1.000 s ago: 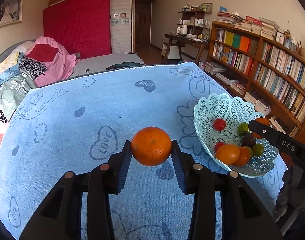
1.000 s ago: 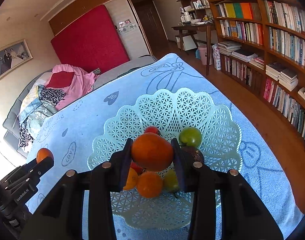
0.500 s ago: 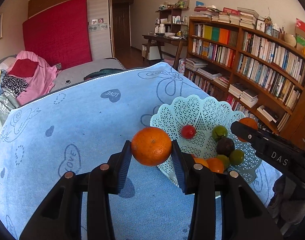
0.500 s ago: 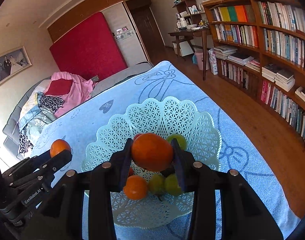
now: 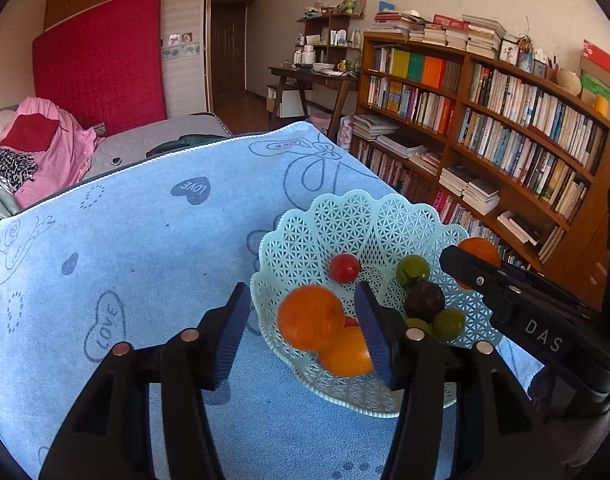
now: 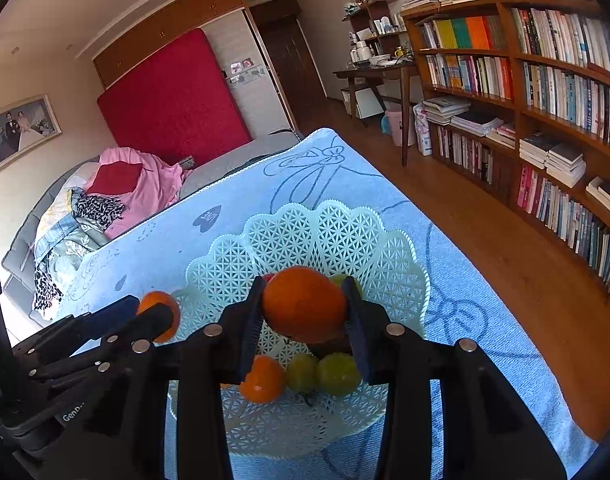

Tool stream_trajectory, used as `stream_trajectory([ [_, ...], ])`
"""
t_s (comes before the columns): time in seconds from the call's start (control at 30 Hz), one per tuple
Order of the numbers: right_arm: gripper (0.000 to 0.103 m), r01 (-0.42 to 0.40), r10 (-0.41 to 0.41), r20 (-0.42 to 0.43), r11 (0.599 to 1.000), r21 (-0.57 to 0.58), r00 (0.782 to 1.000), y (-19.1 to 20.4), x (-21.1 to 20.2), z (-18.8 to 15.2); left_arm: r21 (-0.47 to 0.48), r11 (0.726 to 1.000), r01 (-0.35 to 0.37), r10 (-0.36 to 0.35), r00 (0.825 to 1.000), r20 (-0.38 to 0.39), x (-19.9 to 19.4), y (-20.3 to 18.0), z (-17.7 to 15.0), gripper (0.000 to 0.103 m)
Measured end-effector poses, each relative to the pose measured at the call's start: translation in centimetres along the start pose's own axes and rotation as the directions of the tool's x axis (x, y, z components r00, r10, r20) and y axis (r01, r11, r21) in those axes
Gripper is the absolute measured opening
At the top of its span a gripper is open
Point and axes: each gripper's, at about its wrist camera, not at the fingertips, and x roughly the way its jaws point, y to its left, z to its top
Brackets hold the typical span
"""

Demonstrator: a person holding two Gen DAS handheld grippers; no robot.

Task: Organize fruits

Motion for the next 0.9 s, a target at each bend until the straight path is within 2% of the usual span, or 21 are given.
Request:
stream_trajectory([
  [0.3,0.04,-0.011,0.011,-0.012,1.0,-0.021,1.0,0.9,0.4,-0.3,-0.045,0.998,-0.045,0.046,0.998,0.036,-1.7,2.1,0.0,0.064],
  [0.4,0.04,-0.014,0.014,-0.015,1.0,-0.018,1.0,1.0,0.5,-0.5,-0.043,0.997,-0.066,0.067,0.997,0.035,-1.9,2.4,-0.2,0.07],
  [0.53,0.053,-0.016,0.016,0.001,1.0,-0.008,1.0,0.8,0.1,-0.3,-0.036,0.996,-0.082,0.083,0.996,0.029,-2.0,2.3,-0.7,0.074],
  [0.7,0.055,-0.016,0.016,0.019,1.0,0.008,1.0,0.5,-0.5,0.0,-0.035,0.994,-0.1,0.1,0.995,0.022,-2.0,2.3,-1.1,0.075],
  [0.77,0.064,-0.012,0.011,0.028,1.0,0.019,1.0,0.4,-0.8,0.1,-0.027,0.993,-0.114,0.115,0.993,0.023,-2.1,2.3,-1.2,0.075],
  [0.8,0.067,-0.009,0.008,0.035,1.0,0.023,0.999,0.3,-1.0,0.2,-0.023,0.992,-0.122,0.122,0.992,0.024,-2.1,2.3,-1.3,0.08],
  [0.83,0.069,-0.007,0.006,0.039,1.0,0.023,0.999,0.3,-1.2,0.2,-0.02,0.992,-0.127,0.128,0.991,0.028,-2.2,2.3,-1.3,0.088],
  [0.9,0.072,-0.008,0.007,0.041,1.0,0.026,0.999,0.1,-1.5,0.3,-0.015,0.99,-0.14,0.141,0.989,0.039,-2.4,2.2,-1.5,0.09],
])
